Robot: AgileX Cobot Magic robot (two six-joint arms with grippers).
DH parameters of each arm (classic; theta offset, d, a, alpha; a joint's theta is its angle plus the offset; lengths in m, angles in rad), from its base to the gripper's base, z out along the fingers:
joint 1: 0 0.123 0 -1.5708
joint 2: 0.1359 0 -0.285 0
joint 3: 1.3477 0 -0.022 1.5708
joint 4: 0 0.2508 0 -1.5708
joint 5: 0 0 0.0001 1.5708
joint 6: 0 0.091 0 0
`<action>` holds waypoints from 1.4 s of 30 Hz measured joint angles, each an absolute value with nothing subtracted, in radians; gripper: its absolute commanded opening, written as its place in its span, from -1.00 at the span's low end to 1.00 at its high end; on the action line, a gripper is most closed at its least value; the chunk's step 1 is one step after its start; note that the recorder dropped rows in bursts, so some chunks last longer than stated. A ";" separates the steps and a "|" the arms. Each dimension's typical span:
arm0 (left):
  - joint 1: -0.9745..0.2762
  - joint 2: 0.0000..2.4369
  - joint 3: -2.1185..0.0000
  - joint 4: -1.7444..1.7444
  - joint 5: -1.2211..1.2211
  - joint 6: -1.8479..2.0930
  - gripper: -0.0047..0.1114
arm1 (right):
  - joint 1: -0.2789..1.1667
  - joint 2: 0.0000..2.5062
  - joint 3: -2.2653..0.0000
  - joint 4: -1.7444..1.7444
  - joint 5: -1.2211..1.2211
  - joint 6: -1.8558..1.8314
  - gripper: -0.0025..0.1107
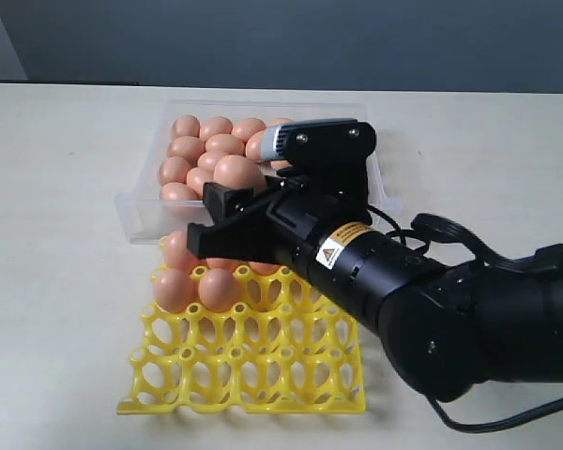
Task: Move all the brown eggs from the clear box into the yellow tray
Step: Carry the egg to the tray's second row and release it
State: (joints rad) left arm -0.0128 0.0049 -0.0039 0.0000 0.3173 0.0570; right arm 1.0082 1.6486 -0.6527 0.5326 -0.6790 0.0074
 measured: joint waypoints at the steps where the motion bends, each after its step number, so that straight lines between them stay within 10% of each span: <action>1: -0.013 0.005 -0.004 0.000 0.317 0.057 -0.91 | 1.010 1.657 -0.653 0.535 -0.669 0.013 -0.94; 11: -0.013 0.005 -0.004 0.000 0.317 0.057 -0.91 | 1.016 1.710 -0.651 0.555 -0.579 0.052 -0.59; 29: -0.013 0.005 -0.004 0.000 0.317 0.057 -0.91 | 1.059 1.738 -0.569 0.549 -0.618 0.107 -0.58; 42: -0.013 0.005 -0.004 0.000 0.317 0.057 -0.91 | 1.059 1.738 -0.569 0.563 -0.580 0.115 -0.09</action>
